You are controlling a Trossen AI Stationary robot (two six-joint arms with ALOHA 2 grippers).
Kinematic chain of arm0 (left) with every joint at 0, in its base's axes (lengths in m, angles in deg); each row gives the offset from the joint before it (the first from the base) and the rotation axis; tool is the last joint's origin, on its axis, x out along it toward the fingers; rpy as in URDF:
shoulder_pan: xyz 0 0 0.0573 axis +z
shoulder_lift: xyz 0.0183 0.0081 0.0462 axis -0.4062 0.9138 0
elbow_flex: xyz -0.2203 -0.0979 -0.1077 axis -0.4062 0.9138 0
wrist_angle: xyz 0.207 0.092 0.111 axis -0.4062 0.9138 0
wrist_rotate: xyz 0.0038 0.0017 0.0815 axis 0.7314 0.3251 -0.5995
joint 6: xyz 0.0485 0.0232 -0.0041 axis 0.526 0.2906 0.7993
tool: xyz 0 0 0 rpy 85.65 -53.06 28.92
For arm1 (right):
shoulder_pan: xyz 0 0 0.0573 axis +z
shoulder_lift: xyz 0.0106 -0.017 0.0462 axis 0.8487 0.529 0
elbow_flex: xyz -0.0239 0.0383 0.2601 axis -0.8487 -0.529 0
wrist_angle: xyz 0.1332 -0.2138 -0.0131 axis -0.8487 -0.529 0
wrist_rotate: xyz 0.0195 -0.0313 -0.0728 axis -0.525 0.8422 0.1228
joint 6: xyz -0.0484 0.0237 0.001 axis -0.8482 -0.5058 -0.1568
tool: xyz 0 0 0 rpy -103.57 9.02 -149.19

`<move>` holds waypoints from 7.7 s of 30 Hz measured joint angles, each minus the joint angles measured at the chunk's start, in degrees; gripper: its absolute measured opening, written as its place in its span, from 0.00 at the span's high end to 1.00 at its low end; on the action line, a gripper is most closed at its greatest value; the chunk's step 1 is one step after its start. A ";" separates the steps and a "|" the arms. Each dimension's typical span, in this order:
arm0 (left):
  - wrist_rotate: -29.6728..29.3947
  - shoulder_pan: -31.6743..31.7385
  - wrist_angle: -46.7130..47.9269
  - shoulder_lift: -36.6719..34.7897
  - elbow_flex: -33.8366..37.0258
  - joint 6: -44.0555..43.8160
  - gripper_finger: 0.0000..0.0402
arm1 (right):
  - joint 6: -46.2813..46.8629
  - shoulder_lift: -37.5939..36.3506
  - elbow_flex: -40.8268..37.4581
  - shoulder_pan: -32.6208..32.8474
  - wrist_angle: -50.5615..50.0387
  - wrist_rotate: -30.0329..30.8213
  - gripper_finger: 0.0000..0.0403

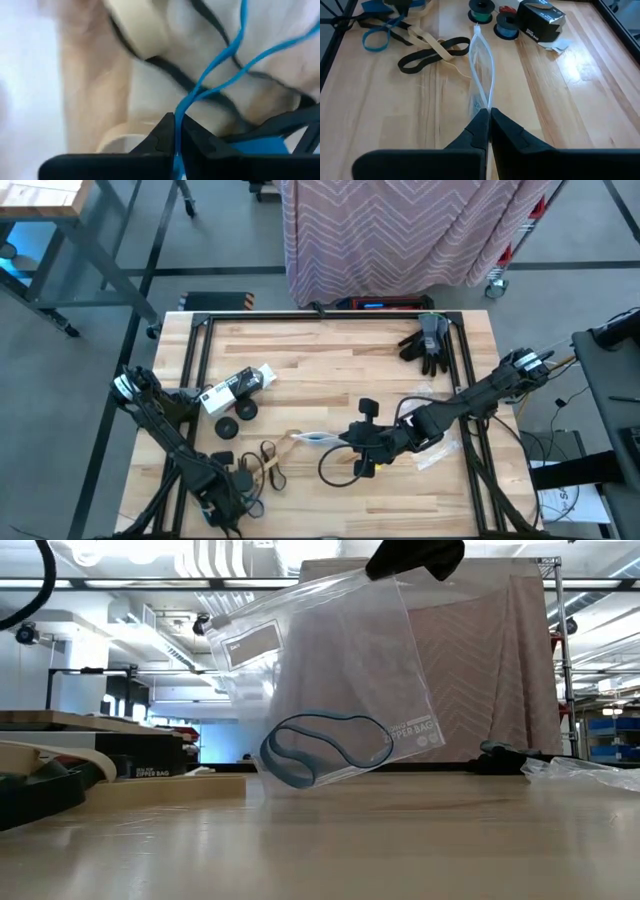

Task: Sort rubber bands
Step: Put the blue rubberband into the transparent zip bag

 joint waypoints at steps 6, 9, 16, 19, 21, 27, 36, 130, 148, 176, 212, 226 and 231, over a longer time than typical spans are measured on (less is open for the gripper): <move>-10.26 0.00 17.63 -0.08 -10.39 1.44 1.00 | -1.55 0.00 0.63 -0.02 0.04 0.00 1.00; -20.72 -0.04 24.92 -0.11 -17.05 2.73 1.00 | -1.98 0.00 0.97 -0.02 0.03 -0.01 1.00; -52.40 0.96 24.99 -0.29 -27.64 10.11 1.00 | -3.22 0.00 1.25 -0.02 0.80 -0.01 1.00; -57.97 2.70 21.62 -0.30 -29.49 15.72 1.00 | -4.12 0.00 1.25 -0.02 1.66 -0.02 1.00; -59.48 4.23 21.07 -0.31 -30.38 17.60 1.00 | -4.39 0.00 1.29 -0.02 1.99 -0.02 1.00; -60.94 9.58 21.08 -0.32 -30.99 21.11 1.00 | -4.55 0.00 1.29 -0.02 2.19 -0.02 1.00; -66.06 14.96 20.01 -0.35 -30.99 27.05 1.00 | 2.56 0.00 1.31 -0.35 4.68 -0.04 1.00; -65.01 20.57 20.98 -1.05 -28.23 49.64 1.00 | 13.42 -0.59 1.64 -7.45 6.74 -4.99 1.00; -62.02 21.13 14.99 5.82 -28.04 56.31 0.98 | 0.96 -0.37 1.64 -7.95 7.55 -4.81 1.00; -36.75 23.58 4.80 -0.32 -28.08 53.49 0.98 | -8.31 -0.31 1.64 -8.68 7.72 -4.54 1.00; -36.85 25.82 8.86 -1.24 -28.08 47.35 0.81 | 8.92 -0.28 1.62 -8.79 7.34 -4.50 1.00; -37.71 26.10 6.15 -1.24 -28.08 50.02 0.78 | 8.47 1.58 1.54 -8.76 7.74 -4.98 1.00; -37.64 26.10 6.72 -1.24 -28.08 49.70 0.75 | 7.83 1.11 1.77 -8.76 7.84 -5.03 1.00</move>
